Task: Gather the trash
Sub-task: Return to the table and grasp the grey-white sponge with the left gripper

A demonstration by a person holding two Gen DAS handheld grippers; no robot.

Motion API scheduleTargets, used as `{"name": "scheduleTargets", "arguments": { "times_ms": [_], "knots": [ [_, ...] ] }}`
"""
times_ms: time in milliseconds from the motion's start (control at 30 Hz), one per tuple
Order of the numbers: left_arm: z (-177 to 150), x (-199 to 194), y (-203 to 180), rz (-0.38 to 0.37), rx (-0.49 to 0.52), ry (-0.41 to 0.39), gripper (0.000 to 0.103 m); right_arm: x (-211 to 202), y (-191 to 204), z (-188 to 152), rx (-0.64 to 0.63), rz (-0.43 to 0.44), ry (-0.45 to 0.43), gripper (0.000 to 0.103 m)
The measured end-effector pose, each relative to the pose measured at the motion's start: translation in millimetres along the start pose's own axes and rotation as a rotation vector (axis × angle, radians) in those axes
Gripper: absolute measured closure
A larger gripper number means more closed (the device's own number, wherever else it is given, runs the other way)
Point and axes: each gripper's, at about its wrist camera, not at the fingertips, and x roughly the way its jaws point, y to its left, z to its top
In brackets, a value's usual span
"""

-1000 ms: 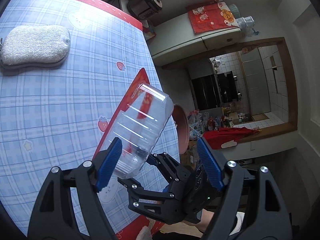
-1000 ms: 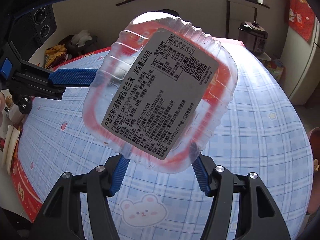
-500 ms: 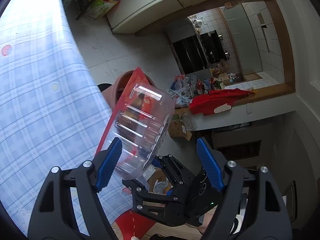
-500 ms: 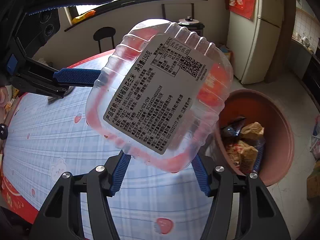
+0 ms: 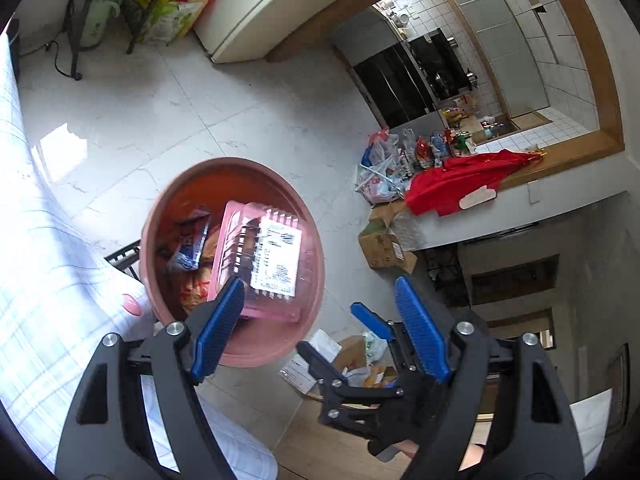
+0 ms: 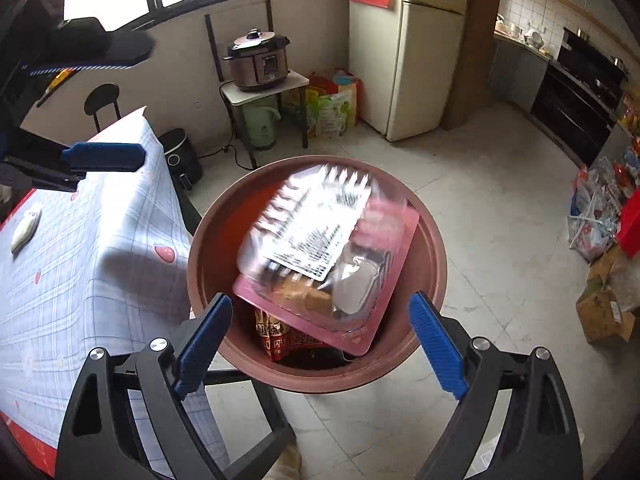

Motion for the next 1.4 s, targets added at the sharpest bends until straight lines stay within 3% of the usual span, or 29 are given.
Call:
{"name": "scheduleTargets", "arguments": {
  "times_ms": [200,300,467,867,1033,1167,1400],
  "knots": [
    [-12,-52,25,0.152,0.027,-0.06,0.018,-2,9,-3,-0.036,-0.015,0.014,0.006],
    [-25,-93,48,0.226,0.019,-0.116,0.008,-9,43,2,-0.055,0.006,0.007,0.006],
    [-51,-171,98,0.354,-0.001,-0.201,0.008,-13,108,14,-0.126,0.063,-0.005,0.006],
    [-139,-369,272,0.523,-0.317,-0.412,0.012,19,301,49,-0.338,0.243,0.054,0.006],
    [-162,-415,339,0.547,-0.444,-0.46,0.031,41,383,62,-0.391,0.299,0.075,0.006],
    [-165,-433,384,0.492,-0.529,-0.496,0.042,63,449,71,-0.469,0.333,0.086,0.012],
    [-146,-425,425,0.437,-0.544,-0.474,0.047,89,538,74,-0.608,0.386,0.11,0.024]
  ]
}}
